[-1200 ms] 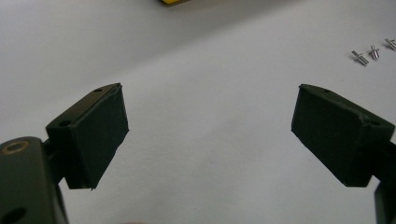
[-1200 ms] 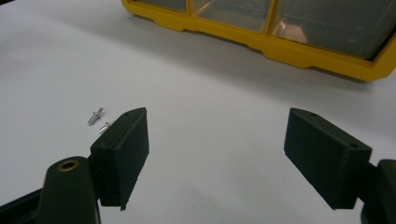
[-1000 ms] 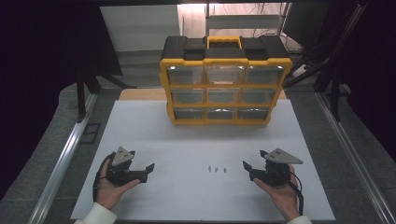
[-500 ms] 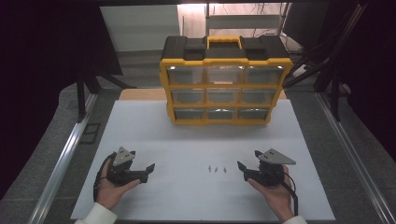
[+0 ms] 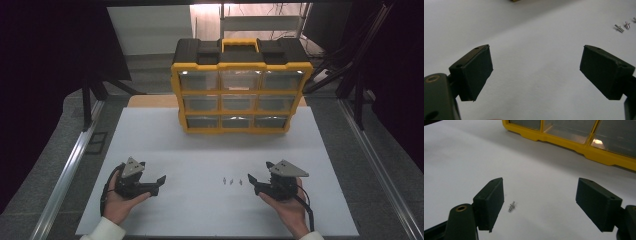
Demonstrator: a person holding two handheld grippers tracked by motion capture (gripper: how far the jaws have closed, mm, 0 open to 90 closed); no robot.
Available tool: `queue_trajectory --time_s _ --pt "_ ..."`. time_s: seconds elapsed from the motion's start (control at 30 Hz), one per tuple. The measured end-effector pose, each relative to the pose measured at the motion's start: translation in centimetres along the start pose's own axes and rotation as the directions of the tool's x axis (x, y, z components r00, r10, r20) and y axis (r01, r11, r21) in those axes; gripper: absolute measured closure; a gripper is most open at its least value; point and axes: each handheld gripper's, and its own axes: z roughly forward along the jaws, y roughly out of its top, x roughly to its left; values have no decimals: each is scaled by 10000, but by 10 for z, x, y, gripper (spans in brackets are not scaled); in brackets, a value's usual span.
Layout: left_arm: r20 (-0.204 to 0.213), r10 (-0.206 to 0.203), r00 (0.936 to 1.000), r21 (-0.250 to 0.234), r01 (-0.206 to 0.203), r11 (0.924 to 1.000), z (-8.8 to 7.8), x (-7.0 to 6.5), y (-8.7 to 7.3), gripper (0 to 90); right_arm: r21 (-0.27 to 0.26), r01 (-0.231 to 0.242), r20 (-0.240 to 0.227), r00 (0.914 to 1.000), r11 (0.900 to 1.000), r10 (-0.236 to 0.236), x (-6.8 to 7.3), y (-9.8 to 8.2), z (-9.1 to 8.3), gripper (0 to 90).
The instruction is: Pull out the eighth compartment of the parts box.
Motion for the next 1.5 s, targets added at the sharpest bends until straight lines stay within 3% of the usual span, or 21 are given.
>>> queue_trajectory --time_s 0.9,1.3,1.5 --pt "-71 60 10000 120 -59 9999 1 0 0 115 -46 412 -77 9991 9991 -412 25 3 14 213" --pt "-77 108 9999 155 -107 9998 1 0 0 114 -37 1038 296 9942 9946 -1037 31 3 15 185" --pt "-98 106 9999 163 -104 9998 1 0 -1 113 -21 1713 602 9834 9852 -1709 37 4 15 169"
